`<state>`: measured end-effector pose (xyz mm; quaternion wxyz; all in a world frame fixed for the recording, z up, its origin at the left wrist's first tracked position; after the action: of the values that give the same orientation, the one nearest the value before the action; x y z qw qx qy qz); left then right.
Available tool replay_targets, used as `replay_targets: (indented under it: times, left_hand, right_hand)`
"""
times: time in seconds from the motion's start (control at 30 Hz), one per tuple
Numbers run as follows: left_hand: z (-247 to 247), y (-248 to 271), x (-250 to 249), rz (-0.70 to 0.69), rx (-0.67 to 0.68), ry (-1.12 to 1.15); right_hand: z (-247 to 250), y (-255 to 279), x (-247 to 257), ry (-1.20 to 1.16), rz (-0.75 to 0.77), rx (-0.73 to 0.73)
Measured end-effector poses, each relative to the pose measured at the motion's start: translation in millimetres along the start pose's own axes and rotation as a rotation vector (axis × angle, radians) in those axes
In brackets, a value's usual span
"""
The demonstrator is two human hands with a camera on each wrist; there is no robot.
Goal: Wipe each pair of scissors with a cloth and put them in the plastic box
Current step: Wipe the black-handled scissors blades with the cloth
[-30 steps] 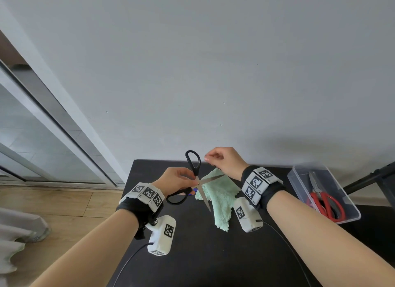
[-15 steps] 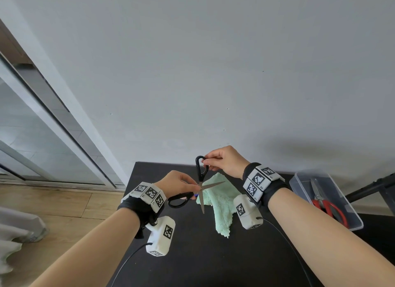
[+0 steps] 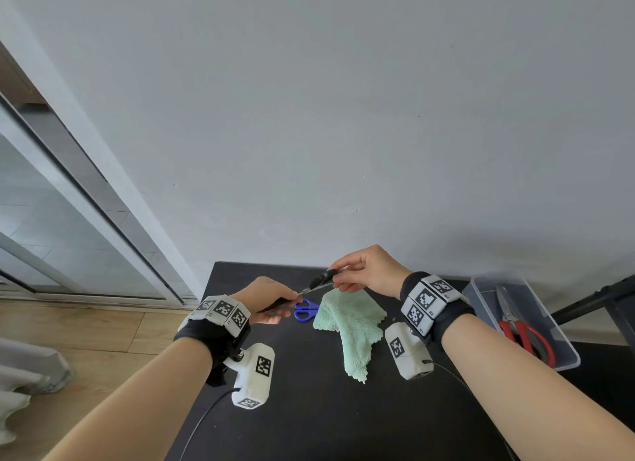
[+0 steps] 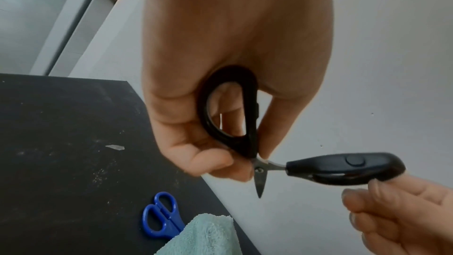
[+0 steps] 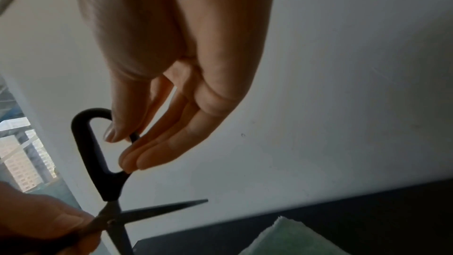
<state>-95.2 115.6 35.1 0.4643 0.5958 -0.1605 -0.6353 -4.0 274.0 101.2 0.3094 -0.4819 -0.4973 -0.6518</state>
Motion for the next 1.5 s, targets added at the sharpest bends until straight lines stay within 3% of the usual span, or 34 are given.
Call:
replay_targets:
  times: [0.27, 0.57, 0.77, 1.03, 1.2, 1.5]
  left_hand:
    - [2, -2, -6, -0.148, -0.049, 0.131]
    - [-8, 5, -11, -0.195, -0.03, 0.153]
    - [-11, 6, -6, -0.128, 0.026, 0.383]
    - [-10, 8, -1, -0.156, 0.086, 0.633]
    - [-8, 3, 2, -0.175, 0.008, 0.636]
    - [-24, -2, -1, -0.206, -0.031, 0.848]
  right_hand:
    - [-1, 11, -26, -0.08, -0.098, -0.035]
    - [-15, 17, -57, 0.0, -0.204, -0.021]
    - [-26, 20, -55, -0.034, -0.152, 0.015]
    - [-25, 20, -55, -0.123, -0.108, -0.044]
    - [-22, 19, -49, -0.152, -0.065, -0.065]
    - [-21, 16, -49, -0.163, -0.05, -0.099]
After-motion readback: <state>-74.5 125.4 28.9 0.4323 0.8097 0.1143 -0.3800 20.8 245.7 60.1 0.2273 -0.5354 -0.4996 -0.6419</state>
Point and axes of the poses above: each hand's wrist, its own y-axis away from the middle knuckle, its own z-axis out of the back of the hand, x = y × z, the point moved 10 cm from there along -y, towards the middle knuckle, and after that the axes turned 12 degrees about -y, right-handed, at the moved point
